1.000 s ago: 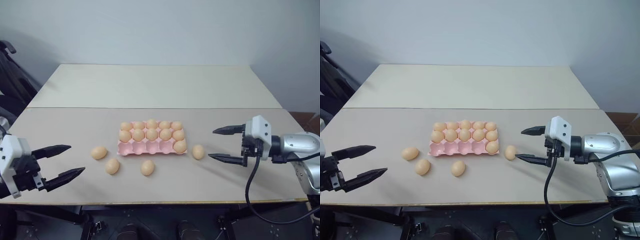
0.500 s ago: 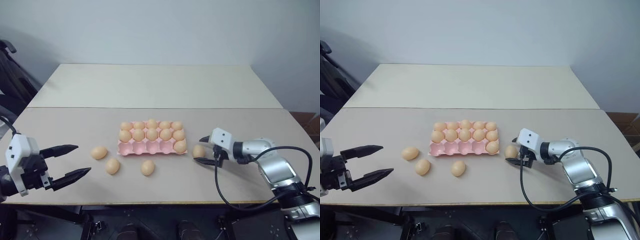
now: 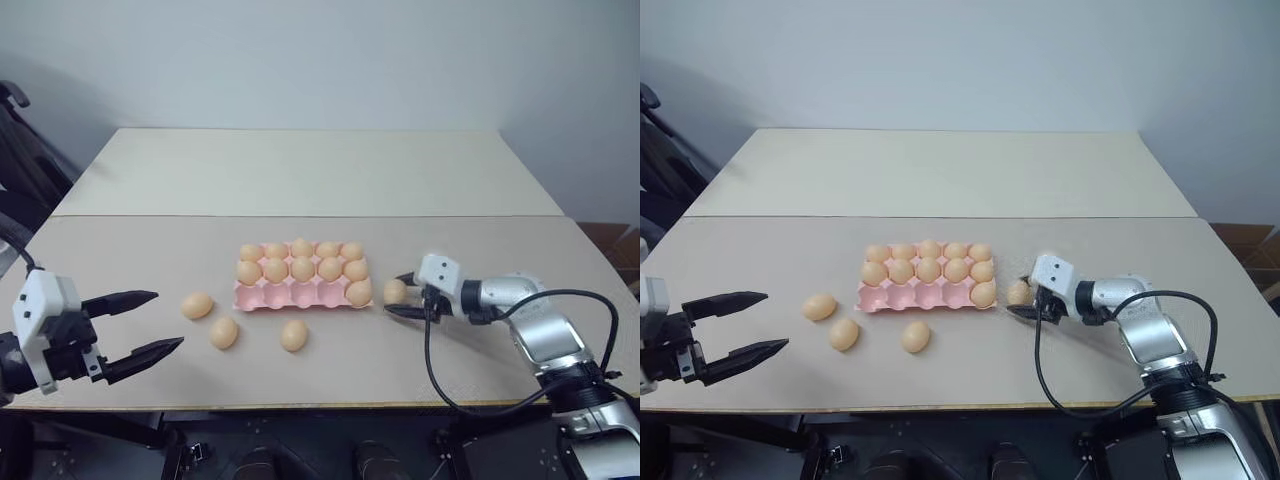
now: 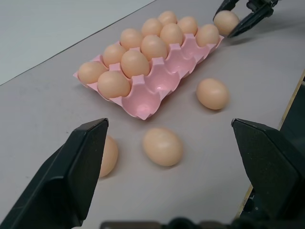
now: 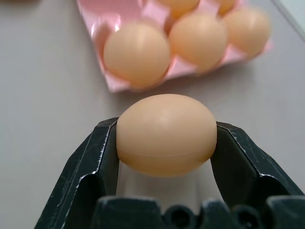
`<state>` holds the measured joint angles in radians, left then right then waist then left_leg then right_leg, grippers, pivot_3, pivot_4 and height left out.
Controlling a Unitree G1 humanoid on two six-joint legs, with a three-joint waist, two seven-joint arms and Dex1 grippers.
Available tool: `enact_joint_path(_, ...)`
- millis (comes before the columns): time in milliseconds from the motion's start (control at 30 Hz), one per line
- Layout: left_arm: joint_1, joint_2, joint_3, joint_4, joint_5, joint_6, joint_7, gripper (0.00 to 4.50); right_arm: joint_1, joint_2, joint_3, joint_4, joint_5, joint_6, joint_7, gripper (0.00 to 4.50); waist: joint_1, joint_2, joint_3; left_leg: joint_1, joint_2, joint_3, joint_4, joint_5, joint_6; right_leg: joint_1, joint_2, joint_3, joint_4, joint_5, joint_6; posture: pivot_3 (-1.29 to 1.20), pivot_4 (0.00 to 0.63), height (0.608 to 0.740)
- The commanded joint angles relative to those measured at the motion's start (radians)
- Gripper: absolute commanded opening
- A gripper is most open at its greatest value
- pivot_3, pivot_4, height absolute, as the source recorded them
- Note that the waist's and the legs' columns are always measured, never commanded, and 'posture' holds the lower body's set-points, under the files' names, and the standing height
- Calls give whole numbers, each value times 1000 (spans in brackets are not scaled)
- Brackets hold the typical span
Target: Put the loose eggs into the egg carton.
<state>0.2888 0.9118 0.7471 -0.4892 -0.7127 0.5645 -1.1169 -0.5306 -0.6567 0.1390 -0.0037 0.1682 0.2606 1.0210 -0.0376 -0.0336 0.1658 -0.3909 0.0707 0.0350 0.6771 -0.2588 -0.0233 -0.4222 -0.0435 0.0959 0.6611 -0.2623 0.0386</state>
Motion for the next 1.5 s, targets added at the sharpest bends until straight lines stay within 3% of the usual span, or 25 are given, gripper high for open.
enact_joint_path(33,-18,13,2,-6,-9,-17,0,4500,-64,71,15,-75,38,16,-16,2627,-8,0,0,0,0,0,0,0,0,0,0,0,0,0,0,0,150,740)
enact_joint_path(233,-39,16,-15,0,-5,-19,1,4500,-162,221,129,10,-35,9,-55,2627,-9,0,0,-1,0,0,0,0,0,-1,0,0,0,0,0,0,150,740)
enact_joint_path(367,-34,13,-6,-6,-3,-17,0,4500,-176,261,170,53,-73,6,-72,2627,-5,0,0,-1,0,0,0,0,0,-1,0,-1,0,0,0,0,150,740)
enact_joint_path(567,-18,9,9,-14,-5,-17,1,4500,-168,253,169,52,-85,14,-69,4474,-7,0,0,-1,0,0,0,0,0,-1,0,-1,0,0,0,0,150,740)
enact_joint_path(733,-24,11,-4,-10,-3,-21,4,4500,-154,237,153,33,-76,9,-70,4474,-8,0,0,-1,0,0,0,0,0,-1,0,-1,0,0,0,0,150,740)
enact_joint_path(900,-40,16,-18,1,-3,-23,2,4500,-122,187,68,-59,25,33,-22,4474,-5,0,0,-1,0,0,0,0,0,-1,0,-1,0,0,0,0,150,740)
enact_joint_path(1133,-32,21,-10,34,8,-30,-21,4500,24,-27,-130,-178,205,33,134,4474,0,0,0,-1,0,0,0,0,0,0,0,-1,-2,0,0,0,150,740)
enact_joint_path(1300,-5,19,10,83,33,-47,-30,4500,132,-168,-229,-154,266,-11,260,4474,-9,0,0,0,0,0,0,0,0,0,0,0,-1,0,0,0,150,740)
enact_joint_path(1500,-4,21,9,100,37,-56,-38,4500,172,-204,-258,-139,279,-16,273,4474,-10,0,0,1,0,0,0,0,0,1,0,0,-1,0,0,0,150,740)
